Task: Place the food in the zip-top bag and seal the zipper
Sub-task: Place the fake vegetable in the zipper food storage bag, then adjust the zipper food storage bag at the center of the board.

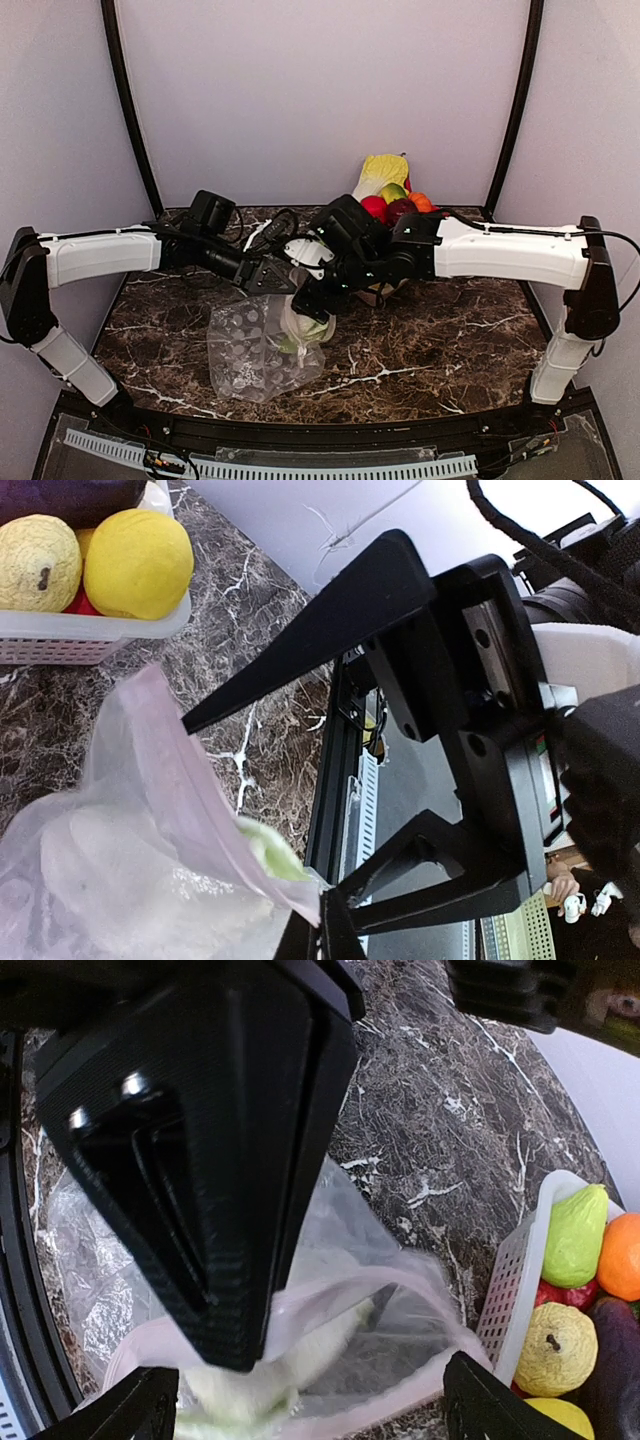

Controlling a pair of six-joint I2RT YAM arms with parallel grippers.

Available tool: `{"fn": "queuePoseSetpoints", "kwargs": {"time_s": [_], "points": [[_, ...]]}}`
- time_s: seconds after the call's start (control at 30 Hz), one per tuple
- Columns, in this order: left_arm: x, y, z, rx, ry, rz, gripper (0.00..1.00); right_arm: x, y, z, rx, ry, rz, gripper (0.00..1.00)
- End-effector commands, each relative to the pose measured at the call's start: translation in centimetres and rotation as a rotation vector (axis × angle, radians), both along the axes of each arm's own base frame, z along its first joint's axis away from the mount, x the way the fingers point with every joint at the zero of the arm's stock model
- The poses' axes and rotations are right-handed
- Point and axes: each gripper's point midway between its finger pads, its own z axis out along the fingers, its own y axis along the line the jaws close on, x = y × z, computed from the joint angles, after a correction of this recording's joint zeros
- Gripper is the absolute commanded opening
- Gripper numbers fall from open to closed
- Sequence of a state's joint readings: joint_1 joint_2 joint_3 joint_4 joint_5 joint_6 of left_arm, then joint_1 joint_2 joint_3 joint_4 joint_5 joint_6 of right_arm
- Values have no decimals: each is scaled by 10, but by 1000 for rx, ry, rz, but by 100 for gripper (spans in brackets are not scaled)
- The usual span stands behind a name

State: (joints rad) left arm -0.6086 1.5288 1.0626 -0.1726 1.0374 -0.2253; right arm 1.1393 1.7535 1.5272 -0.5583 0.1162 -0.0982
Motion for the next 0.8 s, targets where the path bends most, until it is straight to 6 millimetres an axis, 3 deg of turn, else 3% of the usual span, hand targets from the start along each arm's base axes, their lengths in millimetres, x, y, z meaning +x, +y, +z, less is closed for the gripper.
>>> {"fn": "queuePoseSetpoints", "kwargs": {"time_s": [0.0,0.2,0.33,0.43,0.57,0.77], "points": [[9,4,3,-25,-6,34,1,-3,-7,40,122,11,-46,93],[7,4,7,-37,-3,24,1,3,-29,57,196,61,-186,99],[8,5,6,-32,-10,32,1,24,-55,47,247,180,-371,95],[10,6,4,-21,-11,40,1,27,-63,36,292,289,-465,89],[11,7,4,-10,-20,52,1,25,-65,21,372,426,-542,84],[12,9,4,2,-36,68,1,23,-48,-10,403,598,-576,76]]}}
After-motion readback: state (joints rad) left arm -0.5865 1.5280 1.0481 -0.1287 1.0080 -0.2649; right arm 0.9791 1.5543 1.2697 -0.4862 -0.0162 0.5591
